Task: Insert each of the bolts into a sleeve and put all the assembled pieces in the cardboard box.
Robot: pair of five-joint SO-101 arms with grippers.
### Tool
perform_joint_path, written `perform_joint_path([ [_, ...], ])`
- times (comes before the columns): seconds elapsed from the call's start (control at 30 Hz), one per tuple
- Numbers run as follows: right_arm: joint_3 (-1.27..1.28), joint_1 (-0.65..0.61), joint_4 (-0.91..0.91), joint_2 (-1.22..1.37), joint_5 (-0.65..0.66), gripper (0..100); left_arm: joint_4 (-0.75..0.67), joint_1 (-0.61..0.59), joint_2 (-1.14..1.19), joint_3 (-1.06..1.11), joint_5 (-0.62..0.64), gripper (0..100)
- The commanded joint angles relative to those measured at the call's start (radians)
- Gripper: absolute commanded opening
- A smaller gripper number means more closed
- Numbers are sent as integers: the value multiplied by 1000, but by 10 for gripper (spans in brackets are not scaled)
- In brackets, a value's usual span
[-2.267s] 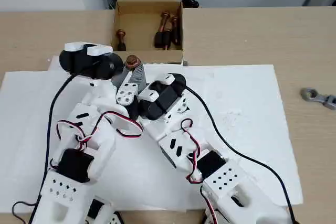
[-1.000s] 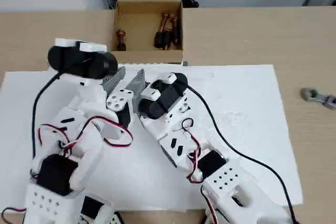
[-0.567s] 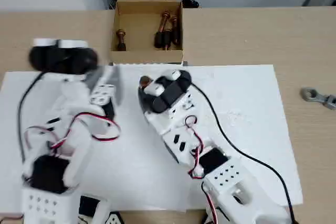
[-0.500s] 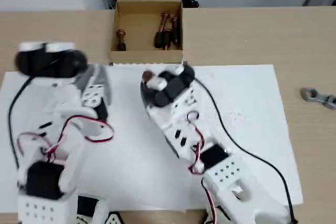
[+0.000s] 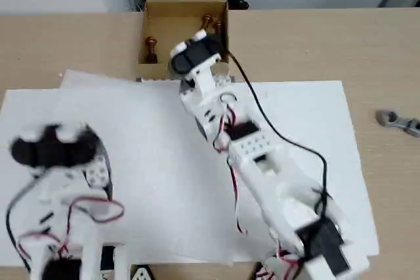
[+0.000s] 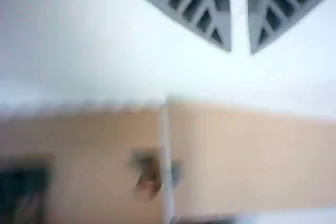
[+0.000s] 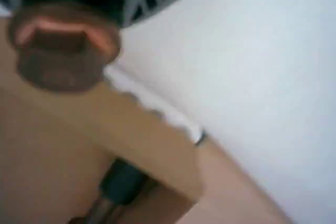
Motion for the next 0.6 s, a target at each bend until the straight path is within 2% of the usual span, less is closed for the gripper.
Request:
perform_joint_path([
  [0.0,-209,22,35,84,37,4,98,-77,-104,38,-170,6],
  [0.1,-385,35,110,183,51,4,60,-187,-64,25,-252,6],
  [0.2,-575,58,170,305,60,4,32,-238,-68,31,-295,6],
  [0.57,-1246,96,265,814,100,8,37,-244,-69,228,-302,6],
])
